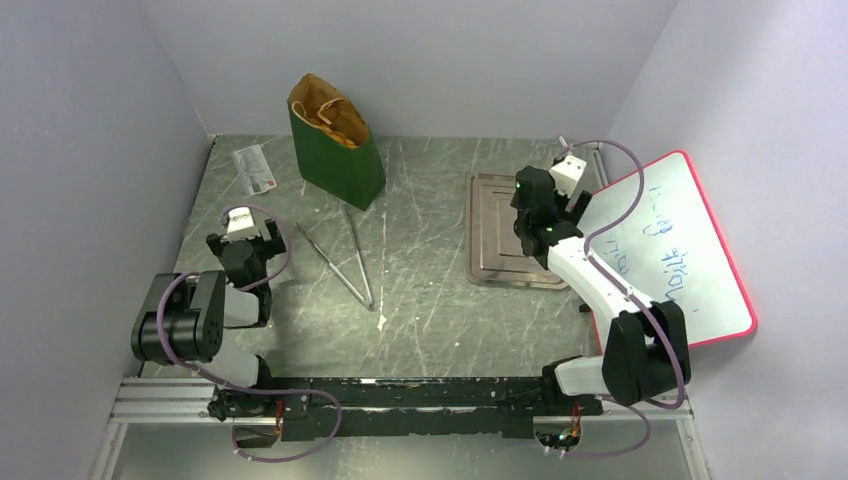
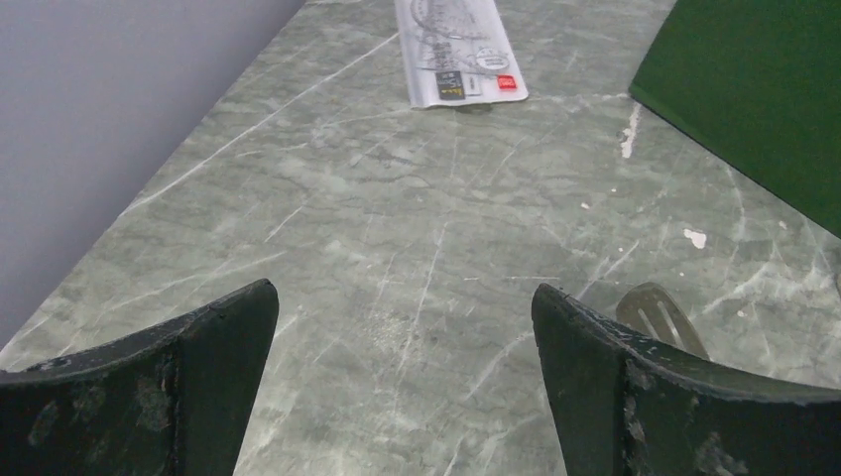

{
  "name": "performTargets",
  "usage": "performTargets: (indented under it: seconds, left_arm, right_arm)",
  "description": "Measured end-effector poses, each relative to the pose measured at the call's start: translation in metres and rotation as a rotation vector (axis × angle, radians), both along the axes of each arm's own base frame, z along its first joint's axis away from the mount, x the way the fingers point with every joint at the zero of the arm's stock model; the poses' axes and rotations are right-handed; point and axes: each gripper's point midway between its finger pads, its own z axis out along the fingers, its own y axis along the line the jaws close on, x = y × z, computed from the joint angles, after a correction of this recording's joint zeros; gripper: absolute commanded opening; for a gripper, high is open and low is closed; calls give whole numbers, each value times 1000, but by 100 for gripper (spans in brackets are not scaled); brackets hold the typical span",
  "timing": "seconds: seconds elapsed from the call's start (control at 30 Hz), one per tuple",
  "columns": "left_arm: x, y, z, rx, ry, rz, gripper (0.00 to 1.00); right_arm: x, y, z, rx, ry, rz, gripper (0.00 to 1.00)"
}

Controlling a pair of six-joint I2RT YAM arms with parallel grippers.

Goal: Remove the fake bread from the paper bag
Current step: Pick up the paper bag from the center of the board.

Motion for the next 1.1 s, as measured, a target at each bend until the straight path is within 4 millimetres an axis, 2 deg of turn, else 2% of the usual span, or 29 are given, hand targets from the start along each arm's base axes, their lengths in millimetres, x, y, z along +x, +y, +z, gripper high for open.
performTargets:
  seconds: [0.1,0.17,0.23,0.33,0.4,0.43,0.5,0.57,0.63,0.77,0.83,1.03,1.1]
  left_arm:
    - [-4,4,5,-3,20,35,94]
    - [0,7,21,-36,20,75,94]
    - [9,9,46,-103,12,113,94]
    - [21,2,98,-224,-37,106,94]
    - [17,-10,127,-298,-72,46,94]
    - [12,-16,134,-326,-80,20,94]
    - [0,-28,141,-380,-74,-25,94]
    - [-13,-39,137,-430,-28,-61,94]
    - [-21,-46,134,-457,17,-80,94]
    - [-26,-62,139,-487,84,-118,94]
    - [-20,-75,155,-492,98,-154,94]
    - [27,-131,224,-513,91,-274,94]
    - [41,-141,232,-540,96,-271,94]
  right_arm:
    - [-6,8,0,20,3,34,100]
    - [-7,21,-1,58,-14,126,100]
    - [-11,37,-3,113,-40,227,100]
    - [-11,63,6,194,-100,369,100]
    - [-7,79,20,238,-153,447,100]
    - [-5,85,26,252,-170,472,99]
    - [4,101,39,288,-192,536,97]
    - [17,119,51,311,-206,595,96]
    - [24,139,55,314,-199,639,96]
    - [18,184,42,286,-141,722,95]
    - [13,197,32,272,-107,735,95]
    - [-4,224,0,187,-2,760,95]
    - [-14,236,-8,156,27,788,95]
